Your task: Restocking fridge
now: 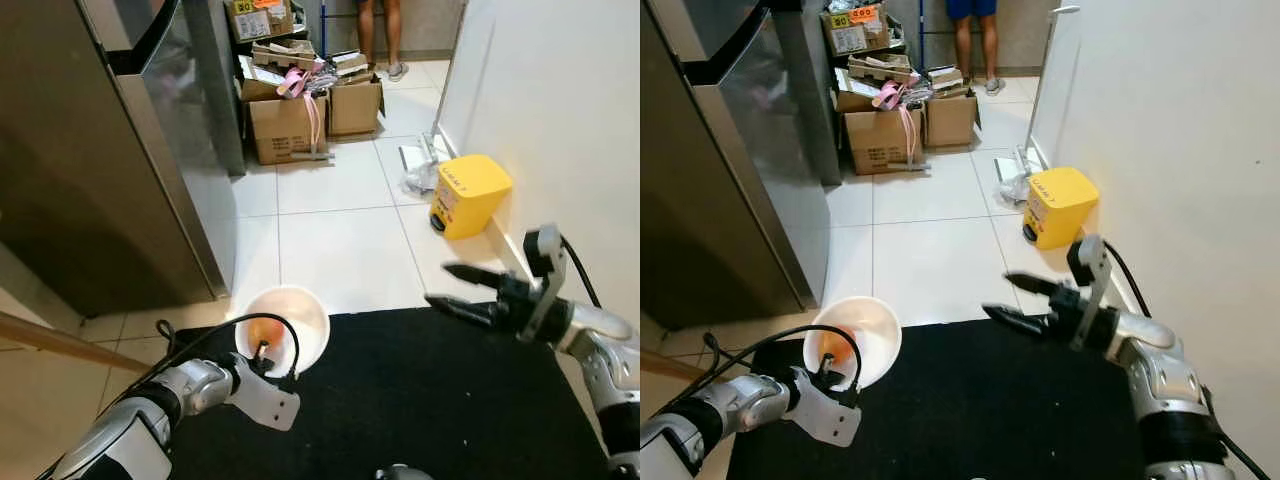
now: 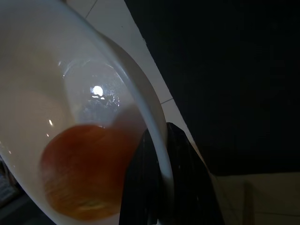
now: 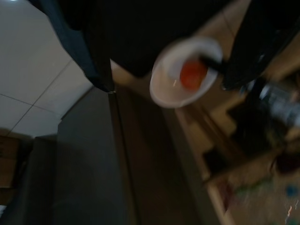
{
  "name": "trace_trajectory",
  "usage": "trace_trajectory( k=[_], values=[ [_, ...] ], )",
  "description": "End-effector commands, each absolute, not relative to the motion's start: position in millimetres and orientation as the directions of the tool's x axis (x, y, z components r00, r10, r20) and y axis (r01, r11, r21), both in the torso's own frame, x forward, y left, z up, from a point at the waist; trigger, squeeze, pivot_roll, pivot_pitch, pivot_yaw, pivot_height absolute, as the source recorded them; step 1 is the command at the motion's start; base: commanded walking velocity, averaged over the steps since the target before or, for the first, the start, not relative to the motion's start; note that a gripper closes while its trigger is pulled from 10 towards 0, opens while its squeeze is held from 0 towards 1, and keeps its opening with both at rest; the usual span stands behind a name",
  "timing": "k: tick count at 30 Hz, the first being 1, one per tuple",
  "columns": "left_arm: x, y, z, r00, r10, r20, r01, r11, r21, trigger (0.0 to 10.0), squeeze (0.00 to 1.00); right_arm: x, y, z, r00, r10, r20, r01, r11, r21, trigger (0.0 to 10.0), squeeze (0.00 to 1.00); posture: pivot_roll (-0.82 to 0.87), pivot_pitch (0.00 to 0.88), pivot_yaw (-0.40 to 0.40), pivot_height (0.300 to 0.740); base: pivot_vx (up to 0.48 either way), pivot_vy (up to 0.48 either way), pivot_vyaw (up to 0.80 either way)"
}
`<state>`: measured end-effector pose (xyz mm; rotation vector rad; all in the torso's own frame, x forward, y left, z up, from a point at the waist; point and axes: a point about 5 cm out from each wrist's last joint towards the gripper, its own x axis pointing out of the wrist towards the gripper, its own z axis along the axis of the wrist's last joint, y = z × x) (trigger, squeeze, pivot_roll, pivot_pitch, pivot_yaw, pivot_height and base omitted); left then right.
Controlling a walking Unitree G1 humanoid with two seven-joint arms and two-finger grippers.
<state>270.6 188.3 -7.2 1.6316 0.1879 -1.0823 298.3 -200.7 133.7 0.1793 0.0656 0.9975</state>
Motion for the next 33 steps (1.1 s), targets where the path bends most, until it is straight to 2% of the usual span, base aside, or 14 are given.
trace_trajectory(
  k=[1, 4, 5, 6, 7, 8, 9, 10, 13, 15, 18, 24, 28, 33],
  values=[
    [267.2, 181.9, -10.0, 0.561, -0.426, -0.710, 0.601, -0.381, 0.703, 10.0, 0.00, 298.7, -198.1, 132.6, 0.564, 0.825, 0.042, -0.810, 0.543, 0.222, 10.0, 1.00, -0.03, 0.095, 0.005, 0.740, 0.000, 0.000, 0.00],
    [265.4, 170.4, -11.3, 0.554, -0.470, -0.687, 0.570, -0.388, 0.725, 10.0, 0.00, 312.7, -181.4, 116.4, 0.698, 0.716, 0.030, -0.679, 0.648, 0.345, 10.0, 1.00, -0.03, 0.099, 0.009, 0.740, 0.000, 0.000, 0.00],
    [265.4, 170.4, -11.3, 0.554, -0.470, -0.687, 0.570, -0.388, 0.725, 10.0, 0.00, 312.7, -181.4, 116.4, 0.698, 0.716, 0.030, -0.679, 0.648, 0.345, 10.0, 1.00, -0.03, 0.099, 0.009, 0.740, 0.000, 0.000, 0.00],
    [264.8, 165.2, -11.1, 0.551, -0.492, -0.674, 0.557, -0.385, 0.736, 10.0, 0.00, 314.0, -172.8, 108.5, 0.717, 0.697, 0.012, -0.642, 0.654, 0.401, 10.0, 0.79, -0.03, 0.102, 0.010, 0.740, 0.000, 0.000, 0.00],
    [264.8, 165.2, -11.1, 0.551, -0.492, -0.674, 0.557, -0.385, 0.736, 10.0, 0.00, 314.0, -172.8, 108.5, 0.717, 0.697, 0.012, -0.642, 0.654, 0.401, 10.0, 0.79, -0.03, 0.102, 0.010, 0.740, 0.000, 0.000, 0.00],
    [264.6, 160.7, -10.4, 0.546, -0.512, -0.663, 0.541, -0.388, 0.746, 10.0, 0.00, 313.5, -165.2, 102.7, 0.720, 0.694, -0.003, -0.621, 0.647, 0.443, 10.0, 0.09, -0.03, 0.105, 0.010, 0.740, 0.000, 0.000, 0.00],
    [263.6, 154.7, -9.6, 0.535, -0.541, -0.649, 0.523, -0.391, 0.757, 10.0, 0.00, 312.1, -156.0, 95.3, 0.717, 0.696, -0.036, -0.594, 0.638, 0.489, 10.0, 0.00, -0.03, 0.107, 0.012, 0.740, 0.000, 0.000, 0.00],
    [261.3, 147.9, -9.1, 0.513, -0.576, -0.637, 0.503, -0.401, 0.766, 10.0, 0.00, 309.7, -145.7, 88.7, 0.700, 0.711, -0.070, -0.584, 0.627, 0.516, 10.0, 0.00, -0.02, 0.109, 0.011, 0.740, 0.000, 0.000, 0.00],
    [259.4, 143.7, -8.8, 0.496, -0.596, -0.631, 0.490, -0.407, 0.771, 10.0, 0.00, 308.1, -139.7, 85.0, 0.688, 0.720, -0.092, -0.580, 0.621, 0.527, 10.0, 0.00, -0.02, 0.109, 0.011, 0.740, 0.000, 0.000, 0.00],
    [251.8, 132.7, -9.2, 0.439, -0.650, -0.621, 0.454, -0.436, 0.777, 10.0, 0.00, 301.8, -129.0, 79.0, 0.607, 0.771, -0.193, -0.595, 0.602, 0.533, 10.0, 0.00, -0.02, 0.112, 0.011, 0.740, 0.000, 0.000, 0.00],
    [249.6, 129.9, -9.3, 0.423, -0.662, -0.618, 0.443, -0.444, 0.779, 10.0, 0.00, 299.8, -127.5, 77.5, 0.579, 0.782, -0.233, -0.599, 0.601, 0.530, 10.0, 0.00, -0.01, 0.112, 0.009, 0.740, 0.000, 0.000, 0.00],
    [246.9, 123.4, -8.6, 0.389, -0.687, -0.614, 0.386, -0.484, 0.785, 10.0, 0.00, 304.4, -135.1, 79.6, 0.519, 0.708, -0.478, -0.541, 0.706, 0.458, 10.0, 0.00, -0.02, 0.114, -0.002, 0.740, 0.000, 0.000, 0.00],
    [249.1, 122.1, -6.2, 0.396, -0.692, -0.603, 0.368, -0.482, 0.795, 10.0, 0.00, 304.7, -135.6, 75.8, 0.516, 0.673, -0.529, -0.506, 0.738, 0.446, 10.0, 0.00, -0.02, 0.114, -0.007, 0.740, 0.000, 0.000, 0.00],
    [251.0, 118.0, 0.1, 0.396, -0.714, -0.578, 0.325, -0.480, 0.815, 10.0, 0.00, 298.8, -137.7, 54.9, 0.462, 0.571, -0.679, -0.436, 0.813, 0.387, 10.0, 0.00, -0.02, 0.115, -0.009, 0.740, 0.000, 0.000, 0.00]
  ],
)
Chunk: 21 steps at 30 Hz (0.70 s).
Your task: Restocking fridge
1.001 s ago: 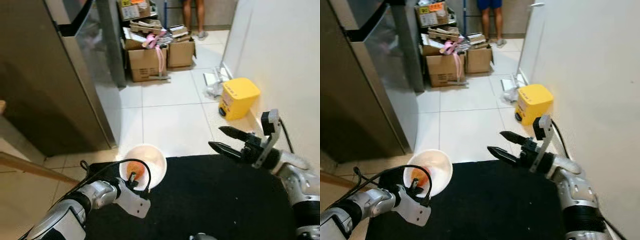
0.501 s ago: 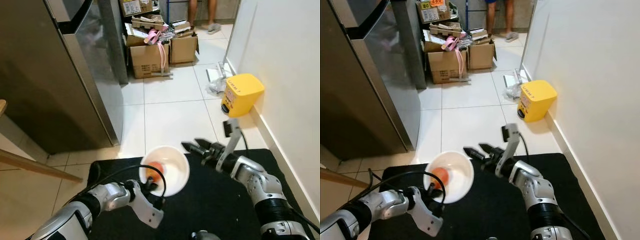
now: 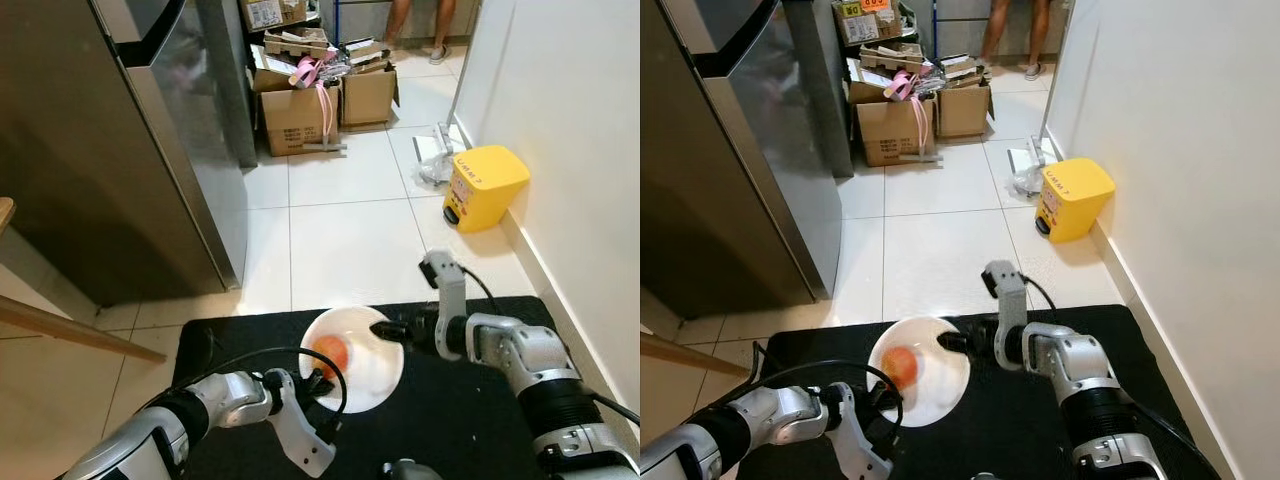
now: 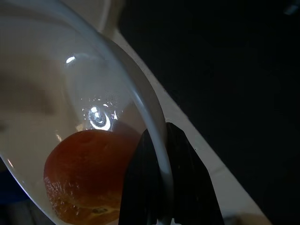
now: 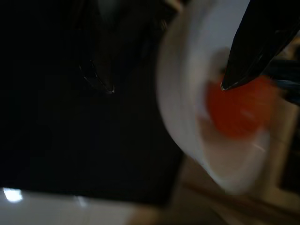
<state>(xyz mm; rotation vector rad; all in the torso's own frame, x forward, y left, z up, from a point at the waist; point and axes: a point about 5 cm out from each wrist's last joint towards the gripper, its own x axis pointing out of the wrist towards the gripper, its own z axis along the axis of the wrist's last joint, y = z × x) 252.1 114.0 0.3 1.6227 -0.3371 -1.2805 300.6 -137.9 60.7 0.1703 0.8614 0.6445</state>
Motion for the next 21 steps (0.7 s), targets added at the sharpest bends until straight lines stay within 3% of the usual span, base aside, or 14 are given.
trace_trajectory(
  k=[1, 5, 15, 16, 17, 19, 20, 21],
  values=[
    [251.0, 118.0, 0.1, 0.396, -0.714, -0.578, 0.325, -0.480, 0.815, 10.0, 0.00, 298.8, -137.7, 54.9, 0.462, 0.571, -0.679, -0.436, 0.813, 0.387, 10.0, 0.00, -0.02, 0.115, -0.009, 0.740, 0.000, 0.000, 0.00],
    [252.4, 116.0, 2.2, 0.396, -0.721, -0.569, 0.308, -0.479, 0.822, 10.0, 0.00, 293.9, -132.6, 41.8, 0.437, 0.558, -0.705, -0.410, 0.822, 0.395, 10.0, 0.00, -0.02, 0.113, -0.009, 0.740, 0.000, 0.000, 0.00],
    [250.6, 114.4, 4.0, 0.382, -0.730, -0.567, 0.290, -0.488, 0.823, 10.0, 0.00, 303.3, -142.4, 40.5, 0.495, 0.459, -0.737, -0.324, 0.885, 0.334, 10.0, 0.00, -0.01, 0.118, -0.006, 0.740, 0.000, 0.000, 0.00],
    [250.6, 113.5, 4.2, 0.383, -0.731, -0.565, 0.290, -0.486, 0.825, 10.0, 0.00, 305.4, -143.5, 42.0, 0.504, 0.452, -0.736, -0.319, 0.889, 0.328, 9.4, 0.00, -0.01, 0.119, -0.007, 0.740, 0.000, 0.000, 0.00],
    [250.7, 112.3, 4.2, 0.383, -0.732, -0.563, 0.289, -0.484, 0.826, 10.0, 0.00, 306.9, -143.8, 42.8, 0.514, 0.445, -0.733, -0.316, 0.893, 0.321, 2.3, 0.00, -0.01, 0.120, -0.008, 0.740, 0.000, 0.000, 0.00],
    [250.7, 111.4, 4.2, 0.384, -0.733, -0.562, 0.289, -0.482, 0.827, 10.0, 0.00, 307.8, -143.9, 43.2, 0.521, 0.440, -0.731, -0.314, 0.895, 0.315, 2.3, 0.00, -0.01, 0.120, -0.008, 0.740, 0.000, 0.000, 0.00],
    [250.7, 110.4, 4.5, 0.383, -0.735, -0.559, 0.289, -0.480, 0.828, 10.0, 0.00, 308.2, -143.6, 43.0, 0.523, 0.439, -0.730, -0.313, 0.896, 0.314, 0.0, 0.00, -0.01, 0.121, -0.007, 0.740, 0.000, 0.000, 0.00],
    [250.7, 109.9, 4.9, 0.383, -0.737, -0.558, 0.288, -0.479, 0.830, 10.0, 0.00, 308.4, -143.3, 42.7, 0.526, 0.436, -0.731, -0.307, 0.898, 0.315, 0.0, 0.00, -0.01, 0.121, -0.007, 0.740, 0.000, 0.000, 0.00]
  ],
)
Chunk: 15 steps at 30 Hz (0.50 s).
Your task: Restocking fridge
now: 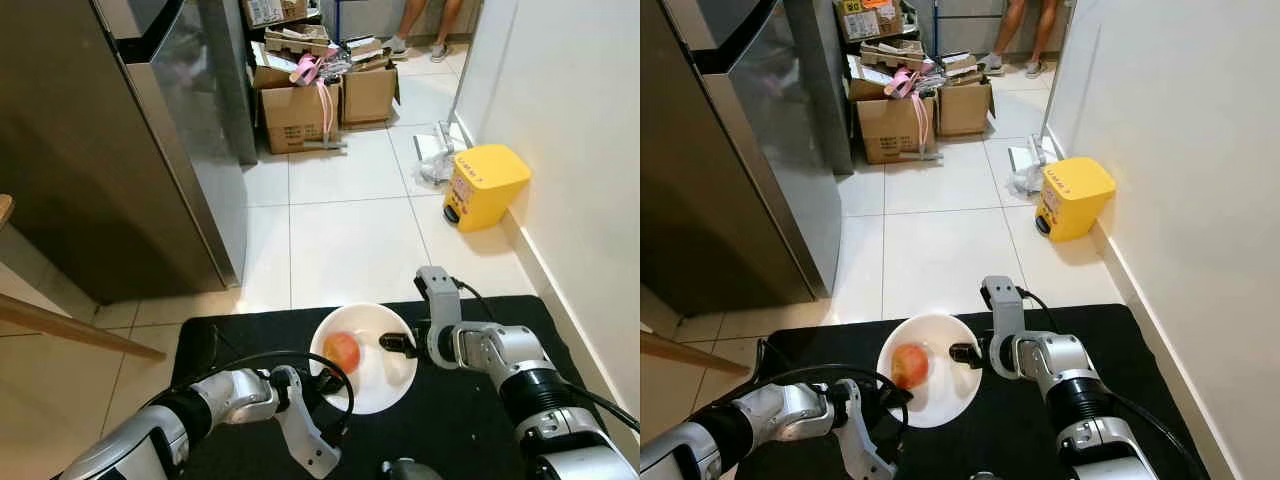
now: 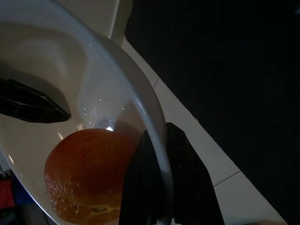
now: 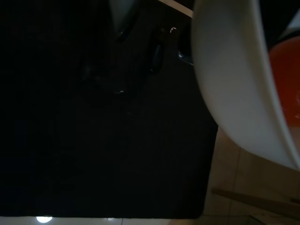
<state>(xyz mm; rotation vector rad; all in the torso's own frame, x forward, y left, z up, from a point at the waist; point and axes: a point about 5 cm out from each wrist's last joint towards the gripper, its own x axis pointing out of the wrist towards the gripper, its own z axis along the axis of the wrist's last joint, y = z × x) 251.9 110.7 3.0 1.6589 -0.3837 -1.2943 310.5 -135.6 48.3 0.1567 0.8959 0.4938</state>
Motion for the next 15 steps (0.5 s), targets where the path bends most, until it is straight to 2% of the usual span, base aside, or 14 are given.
trace_trajectory(
  k=[1, 15],
  values=[
    [250.6, 109.7, 5.1, 0.382, -0.738, -0.556, 0.287, -0.478, 0.830, 10.0, 0.00, 308.4, -142.1, 42.1, 0.523, 0.438, -0.731, -0.305, 0.897, 0.319, 0.0, 0.00, -0.01, 0.121, -0.006, 0.740, 0.000, 0.000, 0.00],
    [252.4, 108.9, 7.9, 0.391, -0.741, -0.546, 0.278, -0.470, 0.838, 10.0, 0.00, 304.8, -139.0, 34.0, 0.495, 0.430, -0.755, -0.279, 0.902, 0.330, 0.0, 0.00, -0.01, 0.122, -0.003, 0.740, 0.000, 0.000, 0.00]
  ],
)
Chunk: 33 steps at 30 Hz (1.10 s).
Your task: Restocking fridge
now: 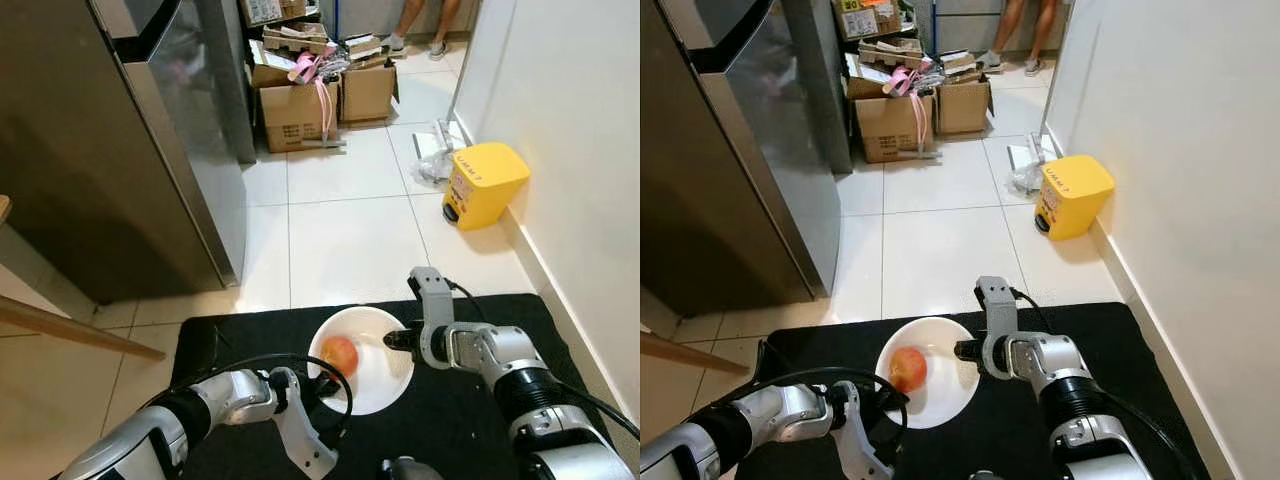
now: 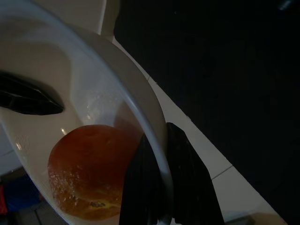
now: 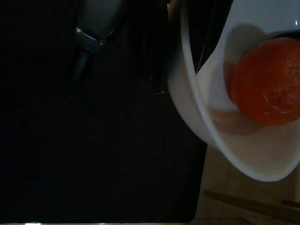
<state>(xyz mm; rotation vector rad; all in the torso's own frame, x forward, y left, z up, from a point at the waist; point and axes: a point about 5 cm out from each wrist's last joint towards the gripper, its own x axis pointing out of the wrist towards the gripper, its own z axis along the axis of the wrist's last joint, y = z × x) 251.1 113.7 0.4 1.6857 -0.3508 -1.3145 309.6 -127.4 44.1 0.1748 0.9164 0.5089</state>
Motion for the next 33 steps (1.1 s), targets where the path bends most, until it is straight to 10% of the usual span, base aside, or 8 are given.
trace_trajectory(
  k=[1, 10, 11, 33],
  values=[
    [252.4, 108.9, 7.9, 0.391, -0.741, -0.546, 0.278, -0.470, 0.838, 10.0, 0.00, 304.8, -139.0, 34.0, 0.495, 0.430, -0.755, -0.279, 0.902, 0.330, 0.0, 0.00, -0.01, 0.122, -0.003, 0.740, 0.000, 0.000, 0.00],
    [254.2, 108.1, 10.2, 0.404, -0.748, -0.527, 0.291, -0.441, 0.849, 10.0, 0.00, 308.8, -137.6, 35.9, 0.530, 0.429, -0.731, -0.266, 0.903, 0.338, 0.0, 0.00, -0.01, 0.120, 0.000, 0.740, 0.000, 0.000, 0.00],
    [254.6, 107.8, 10.4, 0.406, -0.748, -0.524, 0.295, -0.436, 0.850, 10.0, 1.00, 309.2, -137.3, 36.3, 0.532, 0.431, -0.729, -0.267, 0.902, 0.338, 0.0, 0.00, -0.01, 0.120, 0.002, 0.740, 0.000, 0.000, 0.00],
    [265.0, 114.5, 16.8, 0.476, -0.731, -0.489, 0.389, -0.324, 0.862, 10.0, 1.00, 309.5, -161.5, 22.1, 0.678, 0.311, -0.666, -0.162, 0.947, 0.277, 0.0, 0.00, -0.01, 0.120, 0.014, 0.740, 0.000, 0.000, 0.00]
  ],
)
